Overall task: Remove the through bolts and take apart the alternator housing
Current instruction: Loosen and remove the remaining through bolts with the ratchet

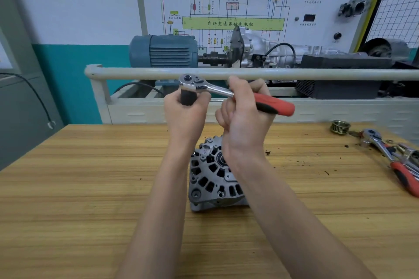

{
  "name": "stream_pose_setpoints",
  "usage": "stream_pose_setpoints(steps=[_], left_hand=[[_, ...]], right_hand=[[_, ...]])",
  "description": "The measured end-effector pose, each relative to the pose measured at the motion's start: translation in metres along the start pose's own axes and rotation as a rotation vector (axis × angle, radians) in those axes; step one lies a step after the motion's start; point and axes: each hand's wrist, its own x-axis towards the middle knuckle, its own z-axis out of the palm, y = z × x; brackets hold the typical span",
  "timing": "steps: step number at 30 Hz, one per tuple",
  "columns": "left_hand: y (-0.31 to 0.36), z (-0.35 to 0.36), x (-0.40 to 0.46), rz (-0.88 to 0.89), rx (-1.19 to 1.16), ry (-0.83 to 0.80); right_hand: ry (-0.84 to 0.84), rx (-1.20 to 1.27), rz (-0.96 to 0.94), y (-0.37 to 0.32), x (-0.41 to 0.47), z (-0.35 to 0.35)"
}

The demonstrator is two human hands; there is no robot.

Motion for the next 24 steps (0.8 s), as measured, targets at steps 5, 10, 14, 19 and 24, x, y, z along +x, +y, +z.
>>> stream_pose_setpoints(steps=[5,10,14,19,24], left_hand=[[-0.001,-0.03,0.009,0.049,-0.12,-0.481],[0.0,-0.022,0.005,-0.02,-0.078,-0.565],[0.001,-0.013,0.004,-0.017,-0.058,-0.301],[0.0,0.0,-0.002,-0.005,-0.005,-0.091],[0.0,-0.027,0.008,0.007,-0.116,-0.505]], right_hand=[[-0.195,-0.085,0.392,-0.02,0.042,0.001],[-0.242,-0.049,0.51,-0.021,0.05,0.0],[-0.059,0.002,0.203,-0.009,0.024,-0.008],[-0.007,0.001,-0.027,-0.002,0.003,-0.004],[-0.155,-0.067,0.305,-0.018,0.037,-0.003]])
